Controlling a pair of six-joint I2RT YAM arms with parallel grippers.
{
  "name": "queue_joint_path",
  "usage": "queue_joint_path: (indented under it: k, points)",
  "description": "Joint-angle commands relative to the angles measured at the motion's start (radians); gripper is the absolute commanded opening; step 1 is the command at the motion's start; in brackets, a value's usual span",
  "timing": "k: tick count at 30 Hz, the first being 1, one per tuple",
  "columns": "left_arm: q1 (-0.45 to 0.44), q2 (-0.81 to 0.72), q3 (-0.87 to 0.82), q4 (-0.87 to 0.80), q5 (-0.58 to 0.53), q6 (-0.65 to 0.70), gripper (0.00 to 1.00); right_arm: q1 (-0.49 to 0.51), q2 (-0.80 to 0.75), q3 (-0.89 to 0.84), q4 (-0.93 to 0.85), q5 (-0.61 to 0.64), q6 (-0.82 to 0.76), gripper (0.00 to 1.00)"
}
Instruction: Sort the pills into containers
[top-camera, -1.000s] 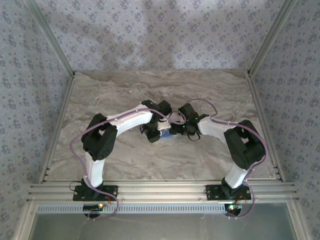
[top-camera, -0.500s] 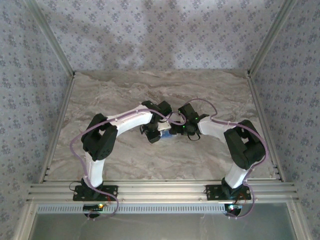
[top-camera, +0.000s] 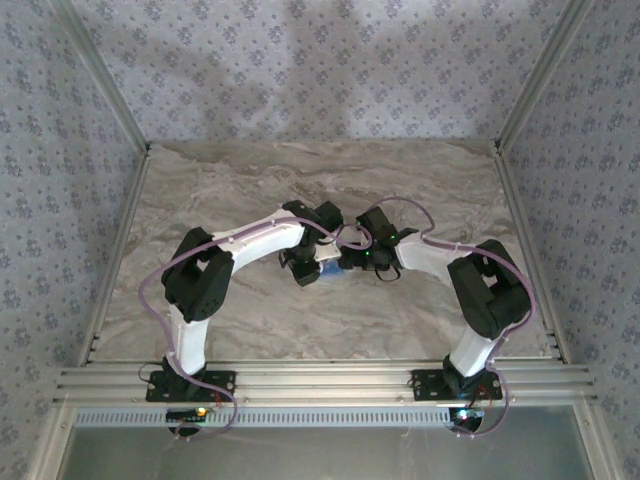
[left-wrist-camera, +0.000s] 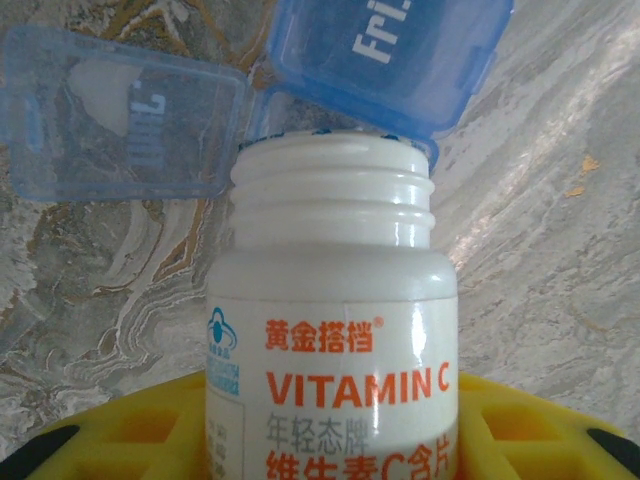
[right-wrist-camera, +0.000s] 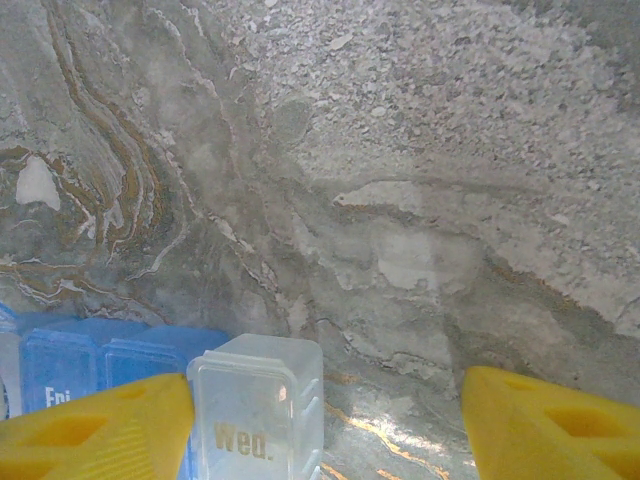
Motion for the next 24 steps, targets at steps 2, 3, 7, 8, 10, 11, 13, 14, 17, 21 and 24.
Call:
queue_joint_path:
  k: [2,3,7,8,10,11,13,14,17,21,24]
  points:
    - [-0.005,-0.056,0.019,-0.013,-0.035,0.021,0.00,0.015,0.037,-0.005,-0.046,0.002,0.010,0.73]
    - [-0.010,-0.058,0.016,-0.003,-0.046,0.022,0.00,0.015,0.038,-0.006,-0.045,0.002,0.011,0.73]
    - [-0.022,-0.063,0.001,0.028,-0.086,0.035,0.00,0.014,0.041,-0.004,-0.045,0.001,0.012,0.73]
    - [-0.023,-0.060,-0.001,0.030,-0.090,0.038,0.00,0.015,0.041,-0.004,-0.046,0.000,0.011,0.73]
    - [-0.027,-0.055,-0.004,0.029,-0.090,0.041,0.00,0.015,0.042,-0.004,-0.048,0.001,0.012,0.73]
    - [-0.027,-0.052,-0.004,0.026,-0.090,0.043,0.00,0.015,0.042,-0.002,-0.049,0.001,0.012,0.73]
    - [-0.027,-0.047,-0.007,0.024,-0.088,0.043,0.00,0.015,0.042,0.000,-0.049,-0.001,0.011,0.73]
    - [-0.029,-0.045,-0.011,0.024,-0.090,0.043,0.00,0.014,0.042,0.000,-0.049,-0.001,0.011,0.73]
    - [-0.030,-0.043,-0.019,0.024,-0.104,0.047,0.00,0.015,0.042,0.002,-0.051,-0.001,0.009,0.73]
    - [-0.032,-0.039,-0.027,0.020,-0.124,0.055,0.00,0.015,0.042,0.003,-0.051,-0.001,0.009,0.73]
    - [-0.033,-0.037,-0.030,0.019,-0.113,0.055,0.00,0.013,0.043,0.005,-0.054,-0.001,0.010,0.73]
